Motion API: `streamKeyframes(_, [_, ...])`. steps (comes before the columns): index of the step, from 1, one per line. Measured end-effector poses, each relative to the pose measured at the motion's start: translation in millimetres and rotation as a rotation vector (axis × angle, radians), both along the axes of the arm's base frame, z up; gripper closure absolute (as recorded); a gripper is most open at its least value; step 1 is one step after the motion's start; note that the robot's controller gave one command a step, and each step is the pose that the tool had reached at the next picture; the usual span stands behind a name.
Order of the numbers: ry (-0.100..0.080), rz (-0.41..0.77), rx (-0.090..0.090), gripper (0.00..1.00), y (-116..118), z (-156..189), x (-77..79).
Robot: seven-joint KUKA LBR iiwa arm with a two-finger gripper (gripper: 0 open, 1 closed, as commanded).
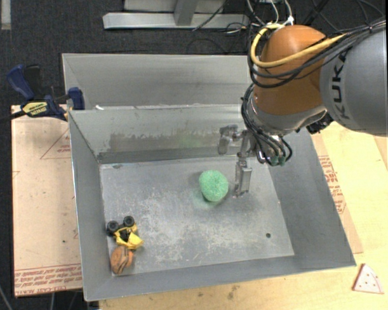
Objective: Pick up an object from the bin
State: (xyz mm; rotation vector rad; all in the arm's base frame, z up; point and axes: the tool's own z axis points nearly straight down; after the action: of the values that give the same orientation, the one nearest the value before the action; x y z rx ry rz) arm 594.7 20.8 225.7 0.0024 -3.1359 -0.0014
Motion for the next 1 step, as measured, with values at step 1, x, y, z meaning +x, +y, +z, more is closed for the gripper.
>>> streamKeyframes(1, [-0.007,0.0,0.0,0.0,-0.1,4.9,1.0])
